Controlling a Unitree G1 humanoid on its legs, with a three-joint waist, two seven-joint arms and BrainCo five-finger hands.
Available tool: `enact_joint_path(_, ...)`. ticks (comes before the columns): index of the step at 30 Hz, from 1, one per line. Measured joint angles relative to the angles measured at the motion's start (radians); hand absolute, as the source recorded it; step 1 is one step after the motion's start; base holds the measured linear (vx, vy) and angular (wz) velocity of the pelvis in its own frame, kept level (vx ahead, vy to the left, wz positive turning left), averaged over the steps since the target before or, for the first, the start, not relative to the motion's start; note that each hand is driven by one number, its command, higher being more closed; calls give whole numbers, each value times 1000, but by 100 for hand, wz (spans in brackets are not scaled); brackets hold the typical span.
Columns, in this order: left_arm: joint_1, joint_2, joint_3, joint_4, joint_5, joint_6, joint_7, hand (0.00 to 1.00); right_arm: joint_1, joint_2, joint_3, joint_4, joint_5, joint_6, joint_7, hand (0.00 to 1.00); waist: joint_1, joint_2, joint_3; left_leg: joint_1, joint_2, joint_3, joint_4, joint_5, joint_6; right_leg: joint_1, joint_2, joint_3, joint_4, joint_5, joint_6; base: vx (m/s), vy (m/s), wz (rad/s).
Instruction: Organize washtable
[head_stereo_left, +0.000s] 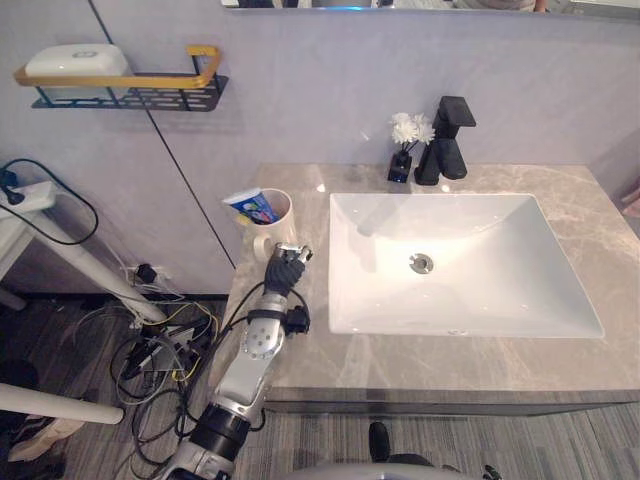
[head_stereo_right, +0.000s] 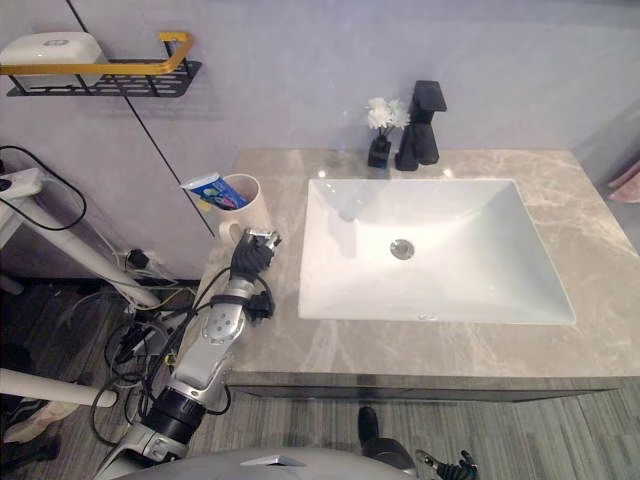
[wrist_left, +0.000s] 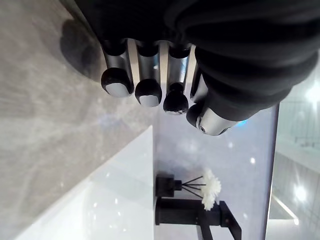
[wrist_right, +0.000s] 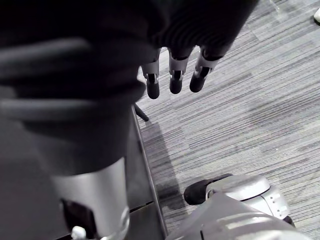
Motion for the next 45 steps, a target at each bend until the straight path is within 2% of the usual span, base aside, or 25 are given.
enact_joint_path(6, -40, 6, -36, 1, 11, 0, 0, 100, 0, 0, -2, -5, 0, -1, 0, 0, -22, 3, 6, -1, 1, 8, -3, -2, -3, -7, 4, 5, 0, 0, 0, 7, -1, -3)
enact_joint_path(22, -108, 6, -112, 39, 30, 0, -10, 100, 0, 0, -7, -10, 1, -4, 7, 0, -30, 12, 36, 8, 2, 17, -1, -3, -5, 0, 5, 9, 0, 2, -1, 0, 0, 0)
enact_joint_path(30, -7, 10, -167, -22, 16, -16, -87, 100, 0, 0, -3, -8, 39, -3, 8, 0, -19, 13, 37, 7, 1, -6, 8, -3, -5, 13, 1, -11, 0, 2, -1, -5, -2, 8)
enact_joint_path(39, 103, 19, -140, -77, -1, -42, -126, 100, -1, -1, 8, -7, 39, -3, 7, 0, -16, 14, 37, 7, 2, -14, 21, -3, -5, 24, -4, -20, 0, 2, -1, -18, -2, 2)
enact_joint_path(45, 181, 20, -56, -119, -4, -51, -126, 100, 1, -3, 14, -1, 39, -2, 8, 0, -10, 12, 29, 6, 2, -17, 25, -4, -3, 25, -5, -22, 0, 2, -1, 0, 0, 0)
